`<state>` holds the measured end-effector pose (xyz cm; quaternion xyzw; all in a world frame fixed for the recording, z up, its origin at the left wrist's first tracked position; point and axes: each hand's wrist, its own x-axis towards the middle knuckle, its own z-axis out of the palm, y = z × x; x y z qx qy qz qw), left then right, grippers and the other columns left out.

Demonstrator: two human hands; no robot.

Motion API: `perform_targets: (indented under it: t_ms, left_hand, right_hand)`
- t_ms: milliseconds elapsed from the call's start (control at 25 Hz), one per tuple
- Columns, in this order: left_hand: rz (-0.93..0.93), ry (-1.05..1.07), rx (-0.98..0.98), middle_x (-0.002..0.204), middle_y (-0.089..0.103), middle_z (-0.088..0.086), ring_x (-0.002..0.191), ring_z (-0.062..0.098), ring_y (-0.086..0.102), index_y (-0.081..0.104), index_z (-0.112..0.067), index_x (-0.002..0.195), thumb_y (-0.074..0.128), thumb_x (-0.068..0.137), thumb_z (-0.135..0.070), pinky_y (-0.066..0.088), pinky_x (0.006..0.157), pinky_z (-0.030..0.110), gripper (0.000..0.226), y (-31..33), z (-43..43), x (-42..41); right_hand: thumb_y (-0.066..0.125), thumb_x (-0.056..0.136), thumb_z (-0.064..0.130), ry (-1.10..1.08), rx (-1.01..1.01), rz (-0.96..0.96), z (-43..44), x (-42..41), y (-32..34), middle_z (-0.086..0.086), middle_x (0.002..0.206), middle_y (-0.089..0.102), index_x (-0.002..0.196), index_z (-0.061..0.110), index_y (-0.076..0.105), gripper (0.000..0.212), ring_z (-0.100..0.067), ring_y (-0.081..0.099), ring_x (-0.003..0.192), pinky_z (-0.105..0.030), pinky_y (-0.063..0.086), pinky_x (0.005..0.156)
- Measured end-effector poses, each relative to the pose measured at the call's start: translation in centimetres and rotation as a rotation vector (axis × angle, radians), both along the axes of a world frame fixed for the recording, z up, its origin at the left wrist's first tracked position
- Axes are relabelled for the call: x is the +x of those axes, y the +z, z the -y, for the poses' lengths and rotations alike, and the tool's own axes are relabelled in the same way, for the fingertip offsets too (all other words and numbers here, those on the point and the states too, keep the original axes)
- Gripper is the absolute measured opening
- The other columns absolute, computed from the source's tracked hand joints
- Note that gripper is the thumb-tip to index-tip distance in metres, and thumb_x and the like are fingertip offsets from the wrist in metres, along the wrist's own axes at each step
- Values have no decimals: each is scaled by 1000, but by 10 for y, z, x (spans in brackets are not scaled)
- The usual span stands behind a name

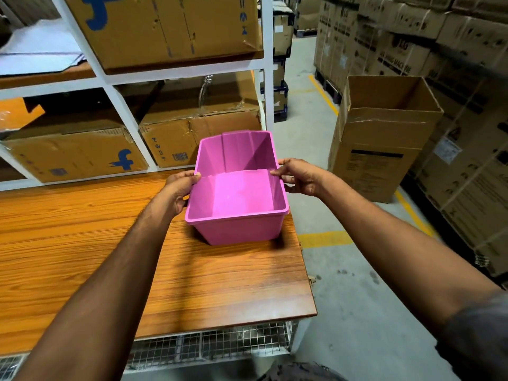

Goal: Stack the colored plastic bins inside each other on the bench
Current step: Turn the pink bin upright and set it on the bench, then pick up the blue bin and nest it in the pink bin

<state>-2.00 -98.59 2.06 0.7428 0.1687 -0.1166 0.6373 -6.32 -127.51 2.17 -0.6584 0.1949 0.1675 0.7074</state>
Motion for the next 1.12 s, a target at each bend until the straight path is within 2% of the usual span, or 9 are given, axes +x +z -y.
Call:
perform_targets:
  t_ms: [40,80,160,280,480,760,920,1000,1120]
  left_hand:
    - [20,30,-6,68,70,-14,75,9,59,67,-23,97,64,99,-24,45,69,26,4,4,0,-4]
    - [53,50,-6,79,71,-14,85,10,61,67,-24,99,66,98,-29,44,68,26,5,8,0,-8]
    - [126,71,14,103,69,-11,102,11,61,69,-25,113,69,95,-35,43,71,25,21,18,-3,-15]
    - [225,99,20,112,68,-11,103,7,60,67,-27,125,72,91,-37,46,77,27,35,34,-10,-36]
    - [349,167,-15,115,69,-13,103,4,62,67,-28,127,71,91,-35,46,76,26,37,39,-14,-91]
    - [410,249,-25,106,69,-11,100,4,65,69,-30,119,69,93,-30,47,77,28,26,25,-12,-161]
    - [503,171,-6,106,67,-6,99,5,63,70,-31,117,70,93,-26,49,80,27,25,25,-29,-203]
    - [564,124,60,104,66,-8,95,2,62,68,-24,122,71,93,-22,48,79,24,29,22,-41,-235]
    - [692,27,326,112,64,-10,104,11,60,62,-33,126,72,92,-25,47,78,30,37,12,-74,-295]
  right_hand:
    - [67,91,10,-37,20,-2,4,-2,3,12,70,63,95,24,67,15,0,56,58,-23,45,67]
    - [68,91,15,-90,48,0,9,-3,5,12,68,59,91,23,64,9,-2,54,62,-23,45,68]
    - [67,91,15,-191,101,17,22,-9,10,9,71,54,93,22,61,10,-4,51,63,-22,46,65]
    - [62,89,8,-274,160,67,37,-29,14,6,85,58,109,21,64,25,-5,57,66,-22,48,60]
    - [60,88,5,-236,145,144,34,-82,9,3,96,63,114,21,70,33,-8,60,78,-22,49,59]
    - [62,89,4,-65,45,234,5,-136,16,13,78,70,112,24,72,31,-11,61,87,-23,47,65]
    - [66,88,4,-59,-61,316,-25,-183,32,3,95,67,116,22,72,34,-12,63,92,-28,46,74]
    - [68,86,4,-40,-101,354,-48,-212,35,3,99,64,114,24,72,35,-10,64,91,-30,45,75]
    - [71,85,5,-13,-133,388,-93,-262,31,5,102,63,115,24,70,36,-3,64,84,-27,44,72]
